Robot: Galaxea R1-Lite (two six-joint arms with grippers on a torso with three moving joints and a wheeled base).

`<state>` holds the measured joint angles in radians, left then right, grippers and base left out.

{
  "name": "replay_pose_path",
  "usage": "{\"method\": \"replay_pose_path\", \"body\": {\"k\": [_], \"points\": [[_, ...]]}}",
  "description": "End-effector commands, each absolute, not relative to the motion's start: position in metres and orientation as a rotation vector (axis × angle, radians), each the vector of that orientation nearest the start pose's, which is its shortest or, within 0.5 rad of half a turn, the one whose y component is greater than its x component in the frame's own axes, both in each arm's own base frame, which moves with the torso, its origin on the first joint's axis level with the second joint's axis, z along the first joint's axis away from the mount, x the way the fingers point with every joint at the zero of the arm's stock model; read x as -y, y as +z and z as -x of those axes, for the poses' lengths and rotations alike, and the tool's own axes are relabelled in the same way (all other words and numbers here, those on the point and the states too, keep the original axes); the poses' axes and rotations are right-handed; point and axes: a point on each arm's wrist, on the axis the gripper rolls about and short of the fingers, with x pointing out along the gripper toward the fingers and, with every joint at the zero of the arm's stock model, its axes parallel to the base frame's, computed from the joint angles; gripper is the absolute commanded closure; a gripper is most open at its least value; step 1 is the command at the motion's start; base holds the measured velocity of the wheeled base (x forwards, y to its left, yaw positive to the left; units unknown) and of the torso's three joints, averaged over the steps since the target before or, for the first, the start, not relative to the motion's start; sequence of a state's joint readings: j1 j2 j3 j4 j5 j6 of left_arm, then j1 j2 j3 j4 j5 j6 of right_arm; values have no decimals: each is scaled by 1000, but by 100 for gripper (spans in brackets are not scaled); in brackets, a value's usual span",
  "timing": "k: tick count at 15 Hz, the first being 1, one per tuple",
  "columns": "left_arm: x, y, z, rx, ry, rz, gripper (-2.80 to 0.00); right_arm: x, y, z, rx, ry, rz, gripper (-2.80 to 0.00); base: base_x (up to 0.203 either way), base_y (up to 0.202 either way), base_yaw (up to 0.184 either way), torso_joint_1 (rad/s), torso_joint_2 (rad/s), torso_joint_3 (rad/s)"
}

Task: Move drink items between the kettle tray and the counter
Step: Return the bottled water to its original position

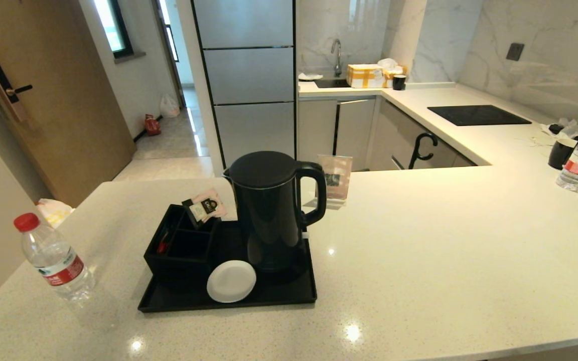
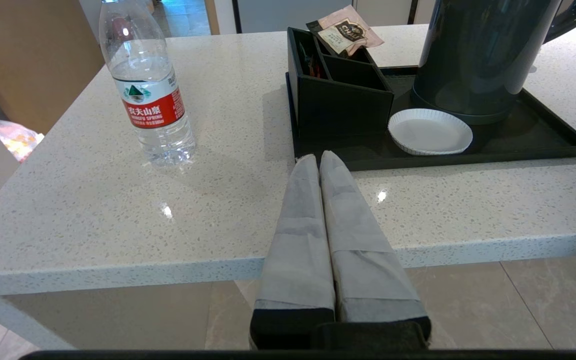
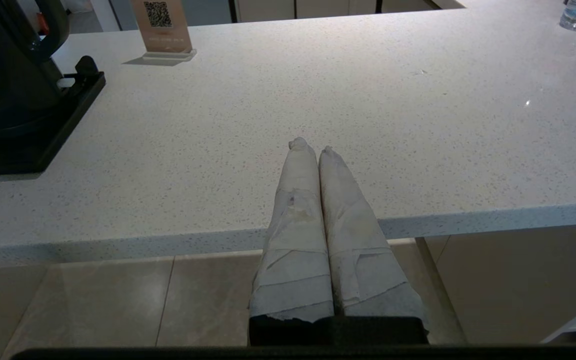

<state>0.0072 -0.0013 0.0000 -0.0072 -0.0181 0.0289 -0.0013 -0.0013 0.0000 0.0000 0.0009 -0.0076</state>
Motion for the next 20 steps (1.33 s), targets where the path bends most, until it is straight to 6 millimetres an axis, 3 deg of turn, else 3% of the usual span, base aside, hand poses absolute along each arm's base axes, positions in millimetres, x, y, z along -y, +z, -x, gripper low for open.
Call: {"method": "replay_pose_path", "body": {"k": [1, 20], "points": [[1, 76, 23, 9, -11, -29, 0, 0, 75, 23, -2, 0, 6, 0, 0, 0, 0, 0, 0, 0], [1, 75, 23, -6, -8, -63, 0, 0, 75, 23, -2, 0, 6, 0, 0, 0, 0, 0, 0, 0]]}}
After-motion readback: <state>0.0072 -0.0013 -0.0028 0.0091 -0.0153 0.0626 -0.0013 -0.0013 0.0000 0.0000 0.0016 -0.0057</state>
